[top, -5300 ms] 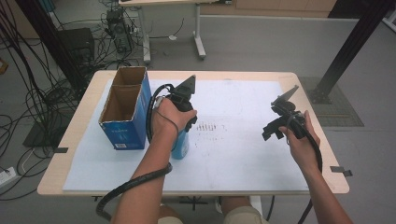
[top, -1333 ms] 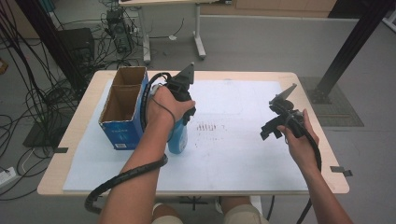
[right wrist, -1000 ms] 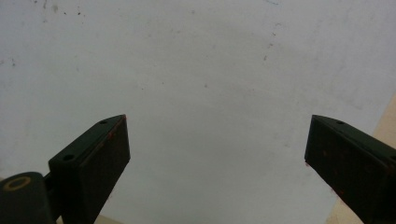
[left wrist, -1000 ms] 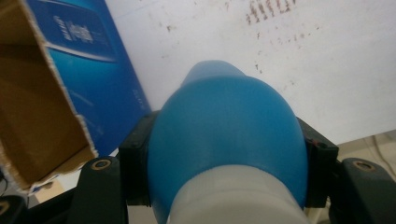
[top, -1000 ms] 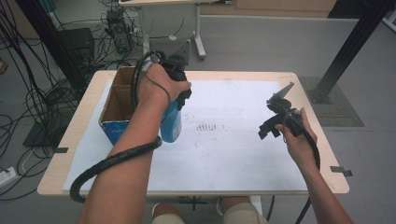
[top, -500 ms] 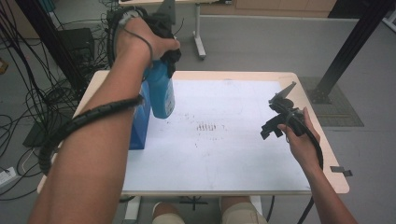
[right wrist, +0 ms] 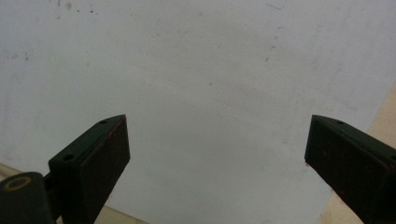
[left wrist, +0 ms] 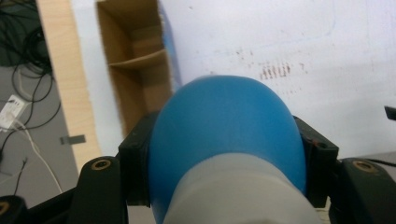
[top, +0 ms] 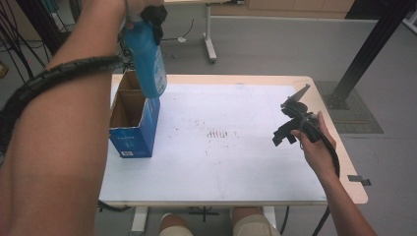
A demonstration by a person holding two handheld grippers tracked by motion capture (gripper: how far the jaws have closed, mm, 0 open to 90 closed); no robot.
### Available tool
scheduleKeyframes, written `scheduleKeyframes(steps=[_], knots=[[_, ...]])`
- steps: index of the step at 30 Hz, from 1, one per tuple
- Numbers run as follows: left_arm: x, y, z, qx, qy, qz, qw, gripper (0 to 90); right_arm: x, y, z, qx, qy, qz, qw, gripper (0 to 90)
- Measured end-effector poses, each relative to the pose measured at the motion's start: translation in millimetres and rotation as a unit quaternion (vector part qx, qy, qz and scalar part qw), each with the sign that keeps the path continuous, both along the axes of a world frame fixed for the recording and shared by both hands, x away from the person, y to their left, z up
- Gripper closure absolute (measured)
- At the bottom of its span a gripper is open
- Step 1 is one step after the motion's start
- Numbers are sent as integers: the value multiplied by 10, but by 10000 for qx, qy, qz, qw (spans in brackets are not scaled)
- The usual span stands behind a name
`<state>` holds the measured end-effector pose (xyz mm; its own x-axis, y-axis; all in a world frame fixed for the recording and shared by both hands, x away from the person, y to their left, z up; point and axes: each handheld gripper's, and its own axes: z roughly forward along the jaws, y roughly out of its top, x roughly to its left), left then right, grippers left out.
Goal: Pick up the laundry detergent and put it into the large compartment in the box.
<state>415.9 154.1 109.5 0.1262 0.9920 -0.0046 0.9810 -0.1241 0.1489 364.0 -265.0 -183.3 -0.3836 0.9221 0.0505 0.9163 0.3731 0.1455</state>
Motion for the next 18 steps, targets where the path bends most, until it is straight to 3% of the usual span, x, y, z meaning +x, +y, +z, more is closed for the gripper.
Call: scheduleKeyframes(steps=[7, 12, 18], knots=[[-27, 296, 225, 42, -130, 443, 9989, 375, -23, 37, 77, -31, -57, 39, 10000, 65], [-94, 543, 347, 36, -278, 780, 9966, 374, -8, 38, 87, -54, -66, 54, 9999, 65], [-143, 730, 401, 187, -361, 1092, 9932, 374, 10, 34, 54, -49, -15, 4, 10000, 65]])
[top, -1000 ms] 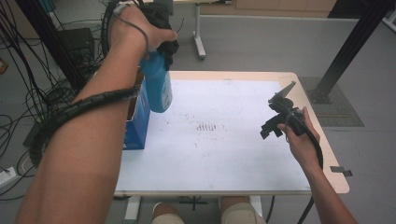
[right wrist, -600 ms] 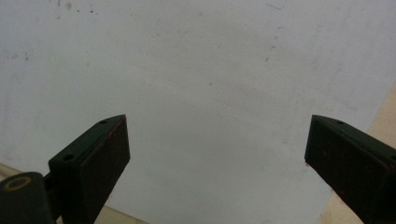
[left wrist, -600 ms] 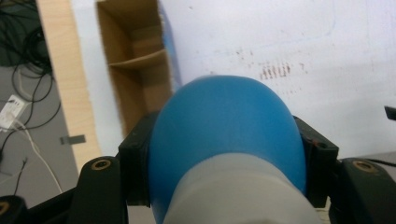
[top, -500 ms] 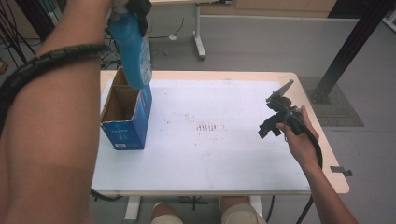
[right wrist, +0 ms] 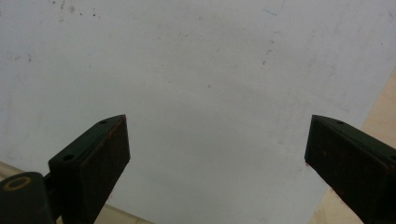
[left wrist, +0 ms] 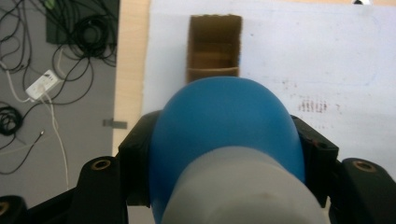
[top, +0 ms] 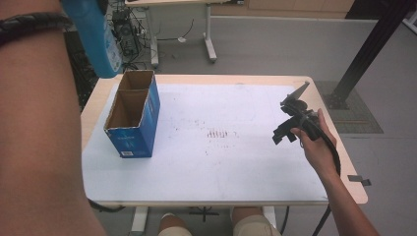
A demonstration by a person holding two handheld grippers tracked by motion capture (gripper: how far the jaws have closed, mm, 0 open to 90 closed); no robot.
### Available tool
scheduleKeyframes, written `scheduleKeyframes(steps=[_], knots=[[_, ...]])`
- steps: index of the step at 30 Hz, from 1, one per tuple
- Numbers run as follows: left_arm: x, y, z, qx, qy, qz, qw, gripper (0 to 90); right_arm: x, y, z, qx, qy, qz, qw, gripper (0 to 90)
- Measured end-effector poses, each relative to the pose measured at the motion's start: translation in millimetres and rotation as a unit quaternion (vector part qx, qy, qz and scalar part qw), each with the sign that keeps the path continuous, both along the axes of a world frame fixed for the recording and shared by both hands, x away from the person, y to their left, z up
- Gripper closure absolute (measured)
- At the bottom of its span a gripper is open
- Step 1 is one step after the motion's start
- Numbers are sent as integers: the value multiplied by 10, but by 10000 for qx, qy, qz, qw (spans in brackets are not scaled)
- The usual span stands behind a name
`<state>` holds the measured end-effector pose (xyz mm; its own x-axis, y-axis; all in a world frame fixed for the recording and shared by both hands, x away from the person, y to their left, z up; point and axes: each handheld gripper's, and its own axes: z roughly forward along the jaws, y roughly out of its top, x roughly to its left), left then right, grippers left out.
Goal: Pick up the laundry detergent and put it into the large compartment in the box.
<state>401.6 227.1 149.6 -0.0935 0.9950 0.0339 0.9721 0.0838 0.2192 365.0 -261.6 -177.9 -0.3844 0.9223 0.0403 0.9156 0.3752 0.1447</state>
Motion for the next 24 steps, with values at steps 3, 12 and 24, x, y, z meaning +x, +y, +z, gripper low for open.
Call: scheduleKeyframes(steps=[3, 12, 24], knots=[[-8, 59, -27, 19, 1, 68, 10000, 374, 2, -6, -13, 25, 20, -23, 10000, 65], [40, 201, -256, -155, 104, 80, 9998, 374, -15, 21, 1, -2, -3, -13, 10000, 65], [236, 246, -682, -213, 374, 13, 9991, 374, -7, -22, -71, -15, 55, -68, 10000, 65]])
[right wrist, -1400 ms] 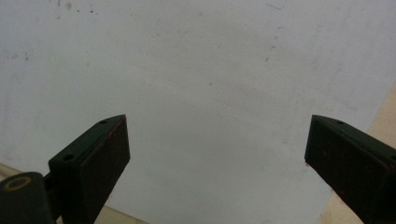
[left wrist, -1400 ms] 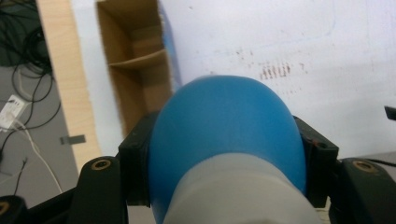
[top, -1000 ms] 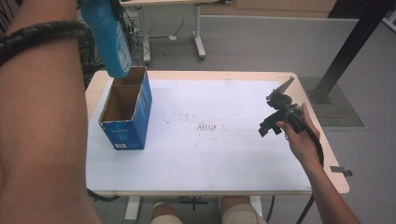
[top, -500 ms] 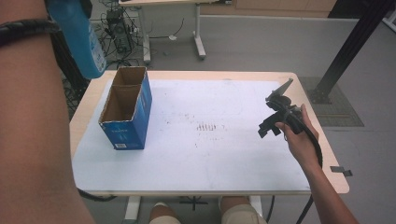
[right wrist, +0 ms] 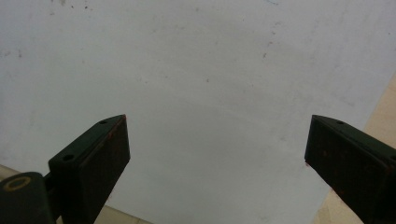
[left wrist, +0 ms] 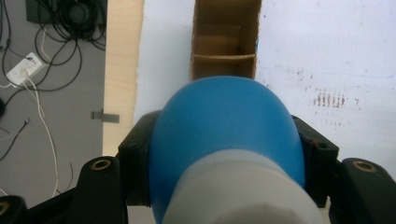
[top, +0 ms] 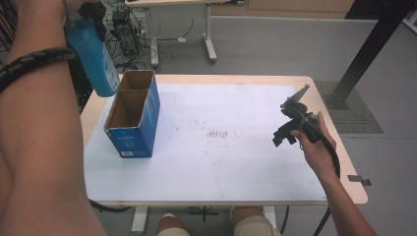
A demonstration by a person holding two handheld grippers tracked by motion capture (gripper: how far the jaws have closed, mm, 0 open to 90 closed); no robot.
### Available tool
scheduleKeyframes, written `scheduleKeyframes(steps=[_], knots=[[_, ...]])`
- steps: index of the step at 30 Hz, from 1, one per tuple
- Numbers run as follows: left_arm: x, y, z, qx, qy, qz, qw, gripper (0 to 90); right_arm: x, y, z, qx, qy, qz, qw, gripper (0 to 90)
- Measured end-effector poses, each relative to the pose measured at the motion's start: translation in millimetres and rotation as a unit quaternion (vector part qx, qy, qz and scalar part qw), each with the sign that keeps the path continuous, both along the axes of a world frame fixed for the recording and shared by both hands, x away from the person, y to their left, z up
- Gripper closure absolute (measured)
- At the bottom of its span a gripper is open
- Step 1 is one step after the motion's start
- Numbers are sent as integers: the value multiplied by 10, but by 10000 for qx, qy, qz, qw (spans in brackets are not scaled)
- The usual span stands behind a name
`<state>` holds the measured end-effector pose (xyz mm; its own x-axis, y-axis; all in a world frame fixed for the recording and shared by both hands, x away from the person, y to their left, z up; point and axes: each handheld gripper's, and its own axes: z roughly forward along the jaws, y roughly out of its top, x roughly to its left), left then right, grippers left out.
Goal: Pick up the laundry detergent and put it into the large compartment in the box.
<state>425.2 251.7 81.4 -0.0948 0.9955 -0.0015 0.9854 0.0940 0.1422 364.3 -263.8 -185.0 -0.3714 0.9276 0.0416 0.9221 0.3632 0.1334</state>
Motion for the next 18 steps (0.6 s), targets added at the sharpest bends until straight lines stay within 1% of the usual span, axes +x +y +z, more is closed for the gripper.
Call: scheduleKeyframes(steps=[5, 8, 11, 16, 18], knots=[[100, -41, -185, 67, 105, -85, 9999, 374, 18, -2, -34, -27, 26, -7, 10000, 65], [148, -51, -291, 60, 155, -151, 9997, 374, 29, -9, -54, -27, 45, 2, 10000, 65], [214, -59, -421, 27, 259, -216, 9994, 373, 41, -14, -79, -29, 78, -23, 10000, 65], [268, -95, -588, 29, 306, -297, 9991, 373, 46, -37, -107, -42, 84, -24, 10000, 65], [283, -109, -638, 42, 323, -329, 9989, 374, 50, -52, -110, -34, 116, -70, 9999, 65]])
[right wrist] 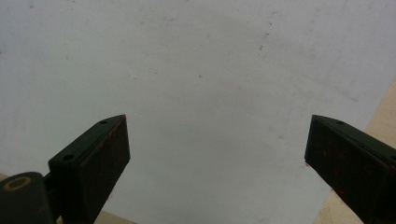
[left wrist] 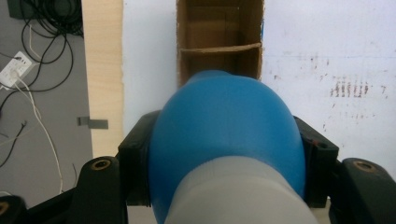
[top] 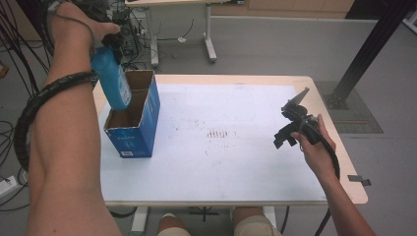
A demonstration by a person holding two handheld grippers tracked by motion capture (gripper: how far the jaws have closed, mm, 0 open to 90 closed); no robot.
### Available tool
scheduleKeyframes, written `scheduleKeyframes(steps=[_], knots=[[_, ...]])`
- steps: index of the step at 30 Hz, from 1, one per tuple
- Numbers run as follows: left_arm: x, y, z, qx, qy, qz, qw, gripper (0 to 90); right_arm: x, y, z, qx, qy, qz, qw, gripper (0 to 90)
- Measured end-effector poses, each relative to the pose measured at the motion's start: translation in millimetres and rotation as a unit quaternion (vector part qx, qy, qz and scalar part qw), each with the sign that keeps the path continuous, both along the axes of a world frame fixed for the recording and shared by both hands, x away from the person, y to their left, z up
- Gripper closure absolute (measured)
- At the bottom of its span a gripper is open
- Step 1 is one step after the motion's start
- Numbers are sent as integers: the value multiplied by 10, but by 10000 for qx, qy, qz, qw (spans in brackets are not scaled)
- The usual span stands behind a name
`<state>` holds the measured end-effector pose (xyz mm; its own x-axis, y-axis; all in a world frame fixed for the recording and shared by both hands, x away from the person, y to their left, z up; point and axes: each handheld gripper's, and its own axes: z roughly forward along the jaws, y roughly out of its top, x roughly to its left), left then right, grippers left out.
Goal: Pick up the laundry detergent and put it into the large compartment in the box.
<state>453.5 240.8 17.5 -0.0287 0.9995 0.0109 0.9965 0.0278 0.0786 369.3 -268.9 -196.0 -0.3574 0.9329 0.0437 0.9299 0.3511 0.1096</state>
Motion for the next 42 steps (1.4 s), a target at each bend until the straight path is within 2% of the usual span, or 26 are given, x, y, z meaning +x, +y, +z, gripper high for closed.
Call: scheduleKeyframes(steps=[8, 30, 42], knots=[[11, -25, -163, 5, 17, -71, 10000, 373, -27, -41, 9, -9, -20, -52, 10000, 65], [-28, 6, -490, 11, 41, -153, 9999, 373, -64, -47, 35, -24, -21, -66, 10000, 65], [24, -18, -804, -37, 153, -213, 9996, 373, -51, -42, -4, -27, 12, -73, 10000, 65]])
